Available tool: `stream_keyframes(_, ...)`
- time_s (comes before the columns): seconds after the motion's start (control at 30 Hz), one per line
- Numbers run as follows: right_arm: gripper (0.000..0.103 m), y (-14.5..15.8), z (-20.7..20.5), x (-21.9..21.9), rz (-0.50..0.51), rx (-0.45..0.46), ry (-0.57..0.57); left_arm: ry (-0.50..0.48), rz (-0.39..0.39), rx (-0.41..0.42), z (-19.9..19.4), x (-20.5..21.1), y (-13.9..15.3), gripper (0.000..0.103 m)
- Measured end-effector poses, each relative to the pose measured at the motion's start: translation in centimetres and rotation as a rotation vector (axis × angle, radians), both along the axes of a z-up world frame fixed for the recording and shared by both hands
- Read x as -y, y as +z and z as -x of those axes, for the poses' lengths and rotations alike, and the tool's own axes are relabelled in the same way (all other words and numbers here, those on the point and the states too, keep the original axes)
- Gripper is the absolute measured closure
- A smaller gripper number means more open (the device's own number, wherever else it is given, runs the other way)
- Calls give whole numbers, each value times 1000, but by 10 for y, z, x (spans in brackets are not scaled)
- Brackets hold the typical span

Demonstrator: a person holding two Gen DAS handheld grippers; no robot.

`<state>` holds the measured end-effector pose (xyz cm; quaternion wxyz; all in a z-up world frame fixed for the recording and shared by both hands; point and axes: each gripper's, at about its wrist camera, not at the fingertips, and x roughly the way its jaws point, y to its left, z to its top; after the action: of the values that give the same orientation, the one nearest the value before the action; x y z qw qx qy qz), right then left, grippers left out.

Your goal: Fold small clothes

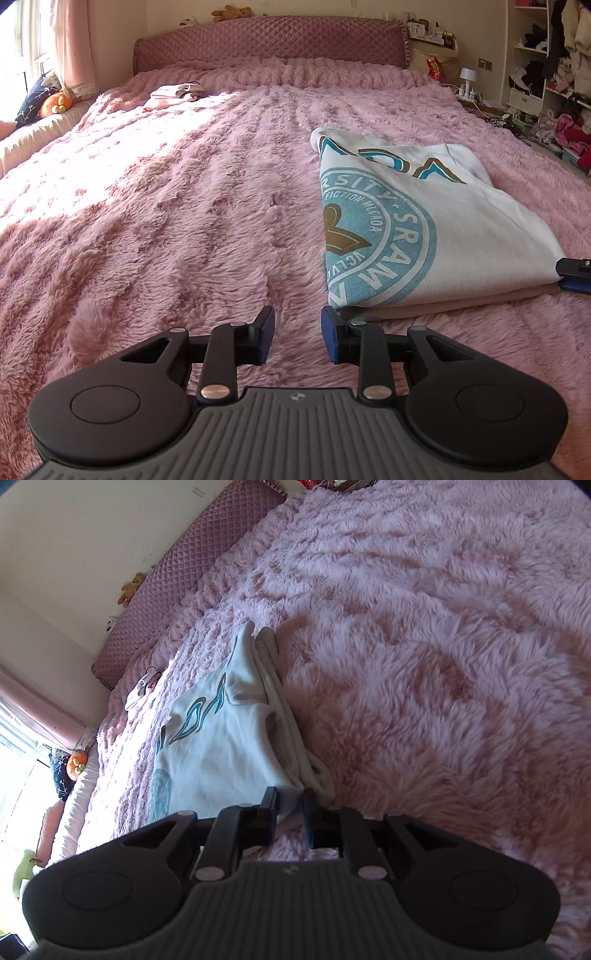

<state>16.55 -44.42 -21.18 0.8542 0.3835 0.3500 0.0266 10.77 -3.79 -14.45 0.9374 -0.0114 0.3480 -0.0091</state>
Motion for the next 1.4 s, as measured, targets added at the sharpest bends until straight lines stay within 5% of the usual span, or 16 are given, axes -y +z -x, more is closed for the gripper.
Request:
stream_keyframes(0.23,84,52,-1,-29,183,195,86,-42,279,60,-20,-14,18,66)
stream_keyframes(0.4,83,49,-17,-57,343,136,181,-141,550,19,-49,-20,-3,63)
stream_keyframes(0.53,85,37,-24,-67,476,48,195,-124,560,-55,-61,-18,-20,63)
stream_keyframes(1.17,87,15,-26,-60,433,-6,202,-136,617,-96,-62,-36,-21,60)
stream_keyframes(1.33,57,46,-31,-54,398,132,192,-136,691,-32,-95,-57,-2,53)
stream_keyframes(1.4,53,58,-45,-46,388,180,182,-118,781,-31,-119,-69,-4,46)
